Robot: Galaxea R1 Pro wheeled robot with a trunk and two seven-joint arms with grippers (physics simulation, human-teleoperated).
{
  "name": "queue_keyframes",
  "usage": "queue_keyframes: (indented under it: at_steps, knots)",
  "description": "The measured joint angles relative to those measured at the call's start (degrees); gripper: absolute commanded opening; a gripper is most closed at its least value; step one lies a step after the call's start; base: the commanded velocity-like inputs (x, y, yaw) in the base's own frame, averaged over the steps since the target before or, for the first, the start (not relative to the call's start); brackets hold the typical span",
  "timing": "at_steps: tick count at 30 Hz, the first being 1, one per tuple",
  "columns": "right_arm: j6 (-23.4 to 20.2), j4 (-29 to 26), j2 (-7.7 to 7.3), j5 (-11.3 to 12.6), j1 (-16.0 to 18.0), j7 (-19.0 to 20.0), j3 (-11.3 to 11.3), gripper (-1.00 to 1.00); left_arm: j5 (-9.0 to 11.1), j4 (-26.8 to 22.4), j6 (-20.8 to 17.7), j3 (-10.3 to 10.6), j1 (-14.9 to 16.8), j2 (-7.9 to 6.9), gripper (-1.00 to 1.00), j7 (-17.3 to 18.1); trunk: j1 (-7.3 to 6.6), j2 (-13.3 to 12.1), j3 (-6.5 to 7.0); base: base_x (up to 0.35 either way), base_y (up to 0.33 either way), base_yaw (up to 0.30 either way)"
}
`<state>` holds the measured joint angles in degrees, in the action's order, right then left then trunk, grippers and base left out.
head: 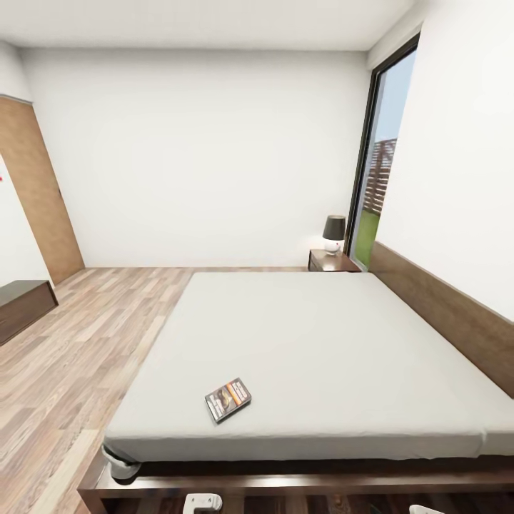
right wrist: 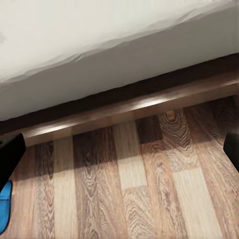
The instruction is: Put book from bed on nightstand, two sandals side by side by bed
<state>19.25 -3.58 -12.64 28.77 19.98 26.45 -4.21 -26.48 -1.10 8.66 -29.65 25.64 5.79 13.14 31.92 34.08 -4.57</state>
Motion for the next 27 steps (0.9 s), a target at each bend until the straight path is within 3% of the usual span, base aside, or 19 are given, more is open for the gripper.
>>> queue_keyframes:
  at_steps: [27]
  knots:
    - [0.01, 0.03, 0.00, 0.00, 0.05, -0.03, 0.00, 1.00, 0.10, 0.00, 0.04, -0.09, 0.03, 0.00, 1.00, 0.01, -5.93, -10.77, 4.76, 0.000, 0.000, 0.000]
